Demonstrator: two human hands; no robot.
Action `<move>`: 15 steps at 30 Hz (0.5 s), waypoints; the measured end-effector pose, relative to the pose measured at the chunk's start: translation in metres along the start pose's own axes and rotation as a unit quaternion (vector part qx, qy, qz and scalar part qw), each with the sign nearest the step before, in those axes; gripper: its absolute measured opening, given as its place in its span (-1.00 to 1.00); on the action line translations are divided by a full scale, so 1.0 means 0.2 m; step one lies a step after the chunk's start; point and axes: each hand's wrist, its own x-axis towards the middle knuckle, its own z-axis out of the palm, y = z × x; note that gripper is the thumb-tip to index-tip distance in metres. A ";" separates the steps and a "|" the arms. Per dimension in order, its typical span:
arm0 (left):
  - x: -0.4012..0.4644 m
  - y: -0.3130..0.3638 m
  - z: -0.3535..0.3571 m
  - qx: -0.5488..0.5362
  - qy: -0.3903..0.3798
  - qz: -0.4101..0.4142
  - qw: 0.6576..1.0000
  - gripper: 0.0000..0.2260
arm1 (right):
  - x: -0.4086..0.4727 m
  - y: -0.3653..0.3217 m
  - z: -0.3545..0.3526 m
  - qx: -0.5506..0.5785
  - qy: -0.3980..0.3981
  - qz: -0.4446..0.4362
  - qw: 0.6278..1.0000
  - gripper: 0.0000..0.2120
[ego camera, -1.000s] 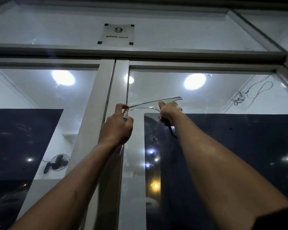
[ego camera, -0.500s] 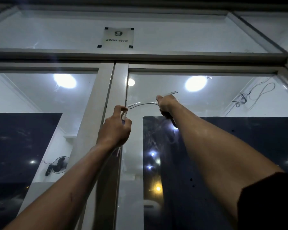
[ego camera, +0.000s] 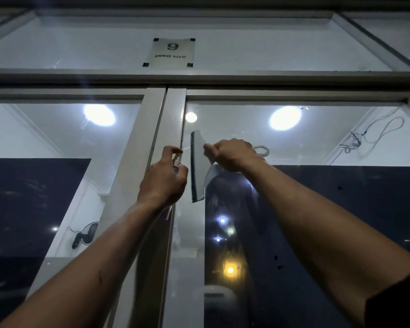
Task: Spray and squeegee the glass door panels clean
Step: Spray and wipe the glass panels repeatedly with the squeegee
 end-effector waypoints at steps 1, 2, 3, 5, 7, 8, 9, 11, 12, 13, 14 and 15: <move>0.00 -0.01 0.00 0.002 0.006 -0.004 1.000 -0.67 | 0.00 -0.03 0.02 -0.016 0.011 -0.018 1.000 -0.40; -0.01 -0.01 0.01 0.003 0.011 -0.005 1.000 -0.68 | 0.00 -0.04 0.03 -0.028 0.016 -0.027 0.999 -0.40; -0.01 -0.01 0.02 0.001 0.016 -0.006 1.000 -0.68 | -0.01 -0.04 0.03 -0.038 0.014 -0.028 0.999 -0.39; -0.03 -0.01 0.02 -0.004 0.023 -0.004 1.000 -0.69 | -0.05 0.04 0.02 -0.061 0.010 -0.015 0.998 -0.37; -0.04 0.00 0.03 -0.012 0.025 -0.001 1.000 -0.70 | -0.12 0.18 0.00 -0.085 0.005 0.006 0.996 -0.37; -0.05 0.00 0.03 -0.015 0.024 0.002 1.000 -0.71 | -0.17 0.26 -0.01 -0.096 0.002 0.017 0.995 -0.37; -0.05 0.00 0.03 -0.020 0.022 0.003 1.000 -0.71 | -0.22 0.35 -0.02 -0.106 -0.002 0.027 0.994 -0.36; -0.06 0.02 0.04 -0.034 0.018 0.004 0.999 -0.70 | -0.31 0.49 -0.06 -0.115 -0.005 0.043 0.992 -0.35; -0.06 0.04 0.05 -0.040 0.017 0.002 0.999 -0.70 | -0.33 0.52 -0.07 -0.114 -0.002 0.050 0.992 -0.34; -0.06 0.05 0.05 -0.040 0.016 -0.001 0.999 -0.69 | -0.34 0.52 -0.09 -0.113 0.002 0.052 0.992 -0.34; -0.06 0.06 0.06 -0.036 0.015 -0.003 0.999 -0.69 | -0.33 0.50 -0.10 -0.113 0.007 0.049 0.992 -0.35; -0.06 0.07 0.06 -0.031 0.013 -0.006 0.999 -0.69 | -0.31 0.45 -0.10 -0.113 0.011 0.043 0.993 -0.36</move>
